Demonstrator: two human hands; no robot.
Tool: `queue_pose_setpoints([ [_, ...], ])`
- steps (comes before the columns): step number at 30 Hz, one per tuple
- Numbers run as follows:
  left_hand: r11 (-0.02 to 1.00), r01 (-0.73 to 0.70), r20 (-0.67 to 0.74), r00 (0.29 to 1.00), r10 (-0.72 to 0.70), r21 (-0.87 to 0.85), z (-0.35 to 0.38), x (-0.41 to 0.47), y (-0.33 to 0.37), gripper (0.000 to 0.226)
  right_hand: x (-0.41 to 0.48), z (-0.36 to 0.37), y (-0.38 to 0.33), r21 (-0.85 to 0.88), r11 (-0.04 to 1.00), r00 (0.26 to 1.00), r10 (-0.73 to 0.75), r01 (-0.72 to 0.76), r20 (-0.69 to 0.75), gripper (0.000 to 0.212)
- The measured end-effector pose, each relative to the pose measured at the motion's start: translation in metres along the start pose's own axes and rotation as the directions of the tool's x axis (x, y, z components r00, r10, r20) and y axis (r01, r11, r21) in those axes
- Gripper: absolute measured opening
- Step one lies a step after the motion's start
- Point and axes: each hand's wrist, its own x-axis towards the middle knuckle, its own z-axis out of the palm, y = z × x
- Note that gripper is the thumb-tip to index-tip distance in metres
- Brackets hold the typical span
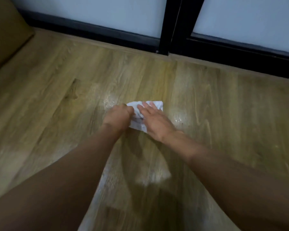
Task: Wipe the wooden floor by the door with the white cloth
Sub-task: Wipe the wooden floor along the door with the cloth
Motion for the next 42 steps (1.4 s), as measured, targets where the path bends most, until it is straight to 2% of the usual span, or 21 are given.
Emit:
queue_pose_setpoints([
  [3,0.999,0.048,-0.061,0.997,-0.049,-0.020,0.012,-0.011,-0.025,0.027,-0.005,0.016,-0.024,0.061,0.996,0.991,-0.054,0.062,-0.123,0.070],
  [6,0.999,-0.030,-0.067,0.997,0.032,0.022,0.026,-0.042,-0.010,0.034,-0.048,0.031,-0.026,0.179,0.979,0.985,-0.067,0.095,-0.156,0.055],
  [9,0.992,-0.125,-0.068,0.990,0.124,-0.002,0.038,-0.052,-0.010,0.039,-0.063,0.028,-0.009,0.149,0.984,0.979,-0.068,0.098,-0.194,0.048],
  [11,0.994,-0.097,-0.083,0.992,0.093,-0.041,0.041,-0.033,-0.028,0.038,-0.035,0.017,-0.011,0.158,0.984,0.972,-0.042,0.080,-0.231,0.048],
  [12,0.993,-0.052,-0.103,0.994,0.041,-0.102,0.042,-0.019,-0.039,0.036,-0.012,0.013,-0.018,0.151,0.986,0.973,-0.029,0.064,-0.229,0.051],
  [14,0.939,0.032,-0.142,0.986,-0.085,-0.342,0.040,0.010,-0.065,0.031,0.035,0.009,-0.039,0.114,0.993,0.978,-0.015,0.040,-0.210,0.058],
  [16,0.877,0.027,-0.177,0.976,-0.127,-0.480,0.036,0.021,-0.083,0.026,0.062,0.015,-0.060,0.093,0.996,0.979,0.025,-0.006,-0.203,0.063],
  [18,0.913,-0.022,-0.226,0.971,-0.077,-0.406,0.037,0.006,-0.088,0.027,0.058,0.023,-0.073,0.091,0.996,0.980,0.001,0.018,-0.200,0.065],
  [20,0.972,-0.113,-0.310,0.950,0.045,-0.206,0.051,-0.023,-0.089,0.043,0.030,0.031,-0.076,0.112,0.990,0.982,-0.069,0.089,-0.174,0.062],
  [22,0.966,-0.249,-0.375,0.903,0.207,-0.066,0.072,-0.048,-0.085,0.047,-0.004,0.036,-0.067,0.122,0.978,0.972,-0.148,0.171,-0.180,0.052],
  [24,0.943,-0.334,-0.380,0.872,0.308,-0.001,0.090,-0.055,-0.084,0.044,-0.027,0.039,-0.055,0.081,0.973,0.968,-0.202,0.216,-0.149,0.045],
  [27,0.943,-0.311,-0.258,0.926,0.274,-0.116,0.085,-0.036,-0.091,0.044,-0.008,0.029,-0.041,0.004,0.980,0.972,-0.197,0.199,-0.126,0.045],
  [30,0.973,-0.135,-0.172,0.980,0.103,-0.186,0.065,0.008,-0.116,0.040,0.054,0.026,-0.060,-0.036,0.995,0.978,-0.098,0.093,-0.182,0.053],
  [32,0.980,-0.062,-0.193,0.981,0.024,-0.191,0.044,0.023,-0.131,0.035,0.089,0.029,-0.093,0.001,1.000,0.987,-0.005,0.005,-0.161,0.060],
  [34,0.983,-0.047,-0.213,0.977,0.008,-0.180,0.034,0.015,-0.137,0.032,0.099,0.035,-0.124,0.023,0.999,0.990,0.045,-0.042,-0.134,0.061],
  [37,0.981,-0.120,-0.298,0.952,0.070,-0.154,0.057,-0.033,-0.142,0.041,0.061,0.044,-0.127,-0.036,0.990,0.974,-0.142,0.137,-0.179,0.058],
  [39,0.976,-0.178,-0.241,0.960,0.144,-0.128,0.073,-0.071,-0.135,0.044,0.023,0.050,-0.111,0.008,0.971,0.955,-0.234,0.239,-0.184,0.047],
  [41,0.970,-0.216,-0.280,0.944,0.178,-0.114,0.077,-0.083,-0.125,0.047,0.008,0.046,-0.094,0.090,0.963,0.955,-0.237,0.256,-0.175,0.044],
  [42,0.973,-0.191,-0.275,0.950,0.150,-0.131,0.071,-0.078,-0.124,0.048,0.015,0.043,-0.092,0.133,0.965,0.960,-0.196,0.224,-0.198,0.043],
])
